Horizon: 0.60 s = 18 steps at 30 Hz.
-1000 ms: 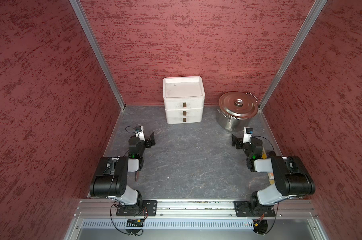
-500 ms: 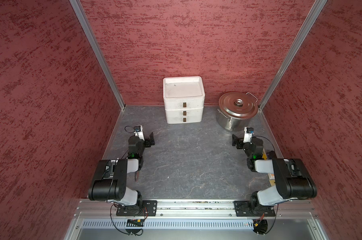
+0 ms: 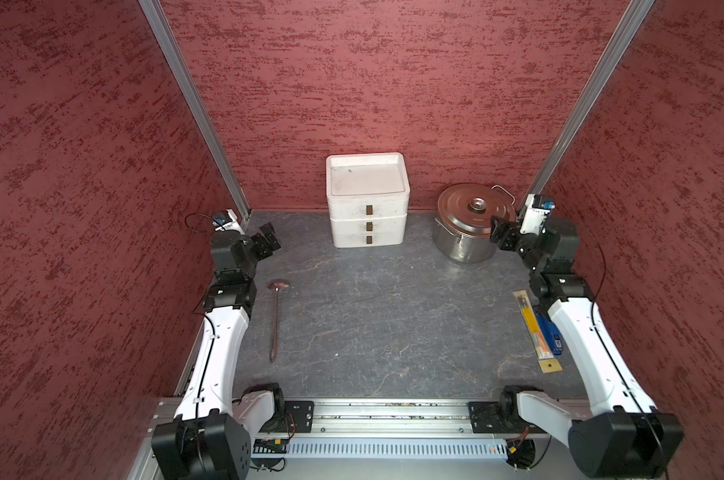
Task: Stir the soup with a spoon
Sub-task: Move the pan to the center of the board.
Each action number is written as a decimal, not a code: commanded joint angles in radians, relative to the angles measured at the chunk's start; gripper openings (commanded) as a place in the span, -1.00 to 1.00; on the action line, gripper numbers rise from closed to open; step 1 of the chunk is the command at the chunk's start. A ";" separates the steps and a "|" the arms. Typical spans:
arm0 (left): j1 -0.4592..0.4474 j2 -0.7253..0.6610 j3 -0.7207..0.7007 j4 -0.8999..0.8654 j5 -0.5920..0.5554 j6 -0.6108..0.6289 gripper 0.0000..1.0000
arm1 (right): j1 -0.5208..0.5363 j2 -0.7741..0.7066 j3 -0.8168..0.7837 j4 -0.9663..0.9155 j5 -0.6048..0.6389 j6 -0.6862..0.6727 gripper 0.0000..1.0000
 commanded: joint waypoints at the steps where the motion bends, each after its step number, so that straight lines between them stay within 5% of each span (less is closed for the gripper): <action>1: 0.000 0.008 0.060 -0.321 0.140 -0.059 1.00 | 0.042 0.142 0.198 -0.465 -0.067 -0.046 0.65; 8: -0.004 0.074 0.191 -0.516 0.153 -0.097 1.00 | 0.225 0.459 0.578 -0.803 0.070 -0.181 0.43; 12: -0.047 0.079 0.179 -0.514 0.225 -0.099 1.00 | 0.248 0.576 0.687 -0.871 0.047 -0.204 0.31; 18: -0.138 0.076 0.181 -0.530 0.147 -0.082 1.00 | 0.272 0.716 0.858 -0.924 0.079 -0.235 0.19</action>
